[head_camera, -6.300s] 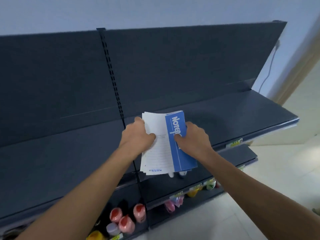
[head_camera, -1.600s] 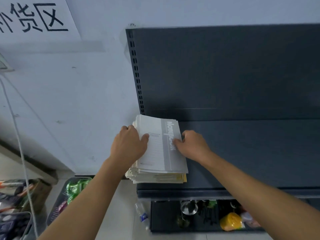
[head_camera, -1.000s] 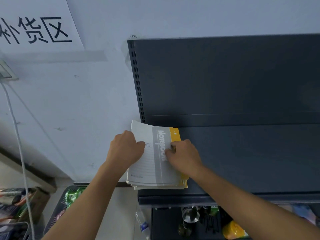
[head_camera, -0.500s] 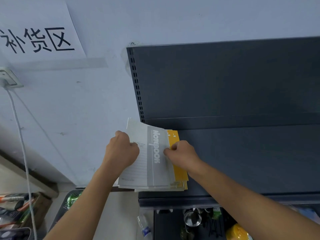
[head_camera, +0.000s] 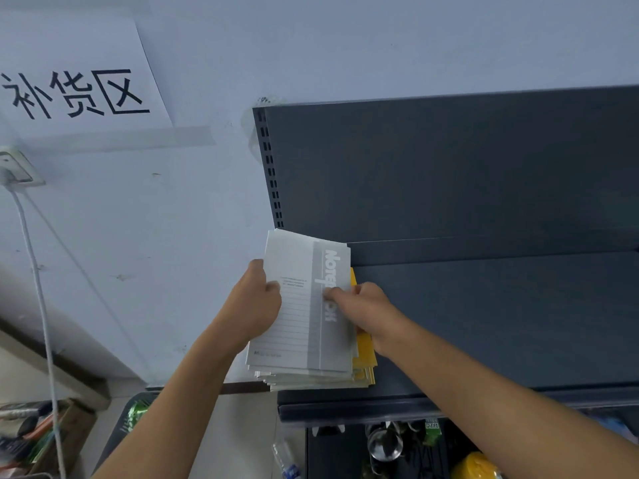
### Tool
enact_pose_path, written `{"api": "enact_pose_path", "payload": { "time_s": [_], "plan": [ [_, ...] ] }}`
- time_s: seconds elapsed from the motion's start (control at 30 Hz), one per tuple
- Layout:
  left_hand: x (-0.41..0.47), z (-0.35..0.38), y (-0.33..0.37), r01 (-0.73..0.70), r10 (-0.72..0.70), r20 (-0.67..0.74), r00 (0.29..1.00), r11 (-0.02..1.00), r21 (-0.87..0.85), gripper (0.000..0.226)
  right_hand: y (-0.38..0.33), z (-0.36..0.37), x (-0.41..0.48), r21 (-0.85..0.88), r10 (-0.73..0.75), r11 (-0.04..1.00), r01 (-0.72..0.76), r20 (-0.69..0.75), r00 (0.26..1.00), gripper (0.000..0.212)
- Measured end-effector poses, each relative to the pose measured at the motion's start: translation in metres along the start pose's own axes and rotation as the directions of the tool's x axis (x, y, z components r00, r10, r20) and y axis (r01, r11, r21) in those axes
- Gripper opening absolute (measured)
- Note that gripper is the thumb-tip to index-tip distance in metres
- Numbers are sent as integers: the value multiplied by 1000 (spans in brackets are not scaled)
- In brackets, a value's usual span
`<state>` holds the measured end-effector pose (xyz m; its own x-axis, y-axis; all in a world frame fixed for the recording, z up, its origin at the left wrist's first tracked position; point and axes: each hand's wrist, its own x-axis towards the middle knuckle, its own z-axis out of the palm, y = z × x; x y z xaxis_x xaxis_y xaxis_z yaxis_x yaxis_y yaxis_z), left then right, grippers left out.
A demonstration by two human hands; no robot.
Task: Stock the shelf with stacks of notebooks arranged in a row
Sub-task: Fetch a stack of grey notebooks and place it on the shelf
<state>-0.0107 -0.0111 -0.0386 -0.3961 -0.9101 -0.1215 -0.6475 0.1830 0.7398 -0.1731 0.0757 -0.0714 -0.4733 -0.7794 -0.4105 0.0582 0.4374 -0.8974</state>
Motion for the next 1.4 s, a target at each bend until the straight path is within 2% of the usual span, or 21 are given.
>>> {"api": "enact_pose_path", "payload": {
  "time_s": [0.07, 0.13, 0.23, 0.33, 0.43, 0.63, 0.83, 1.07, 1.4],
  "plan": [
    [2, 3, 4, -22, 22, 3, 1000, 1000, 20, 24, -2, -5, -4, -32, -46, 998, 45, -48, 998, 15],
    [5, 8, 9, -59, 60, -4, 998, 992, 113, 23, -4, -13, -8, -113, -101, 990, 89, -110, 989, 3],
    [6, 22, 21, -148, 162, -33, 986, 953, 263, 22, -5, -33, -16, -210, -164, 970, 119, -206, 965, 10],
    [1, 42, 41, -217, 243, -39, 969, 917, 336, 20, -6, -57, -27, -288, -194, 951, 109, -283, 939, 9],
    [-4, 64, 63, -299, 316, -5, 949, 903, 310, 15, 1, -86, -38, -350, -191, 935, 59, -355, 915, 22],
    [-11, 120, 109, -461, 454, 102, 885, 826, 324, 27, 23, -151, -64, -450, -206, 892, -42, -488, 848, 29],
    [-26, 185, 161, -585, 555, 187, 810, 756, 293, 22, 51, -225, -85, -426, -179, 896, -124, -604, 777, 31],
    [-62, 274, 242, -651, 592, 271, 759, 701, 291, 23, 87, -334, -117, -423, -185, 890, -170, -677, 713, 26],
    [-135, 417, 341, -701, 603, 365, 710, 654, 284, 25, 157, -494, -162, -421, -165, 874, -242, -726, 668, 23]
  ]
}}
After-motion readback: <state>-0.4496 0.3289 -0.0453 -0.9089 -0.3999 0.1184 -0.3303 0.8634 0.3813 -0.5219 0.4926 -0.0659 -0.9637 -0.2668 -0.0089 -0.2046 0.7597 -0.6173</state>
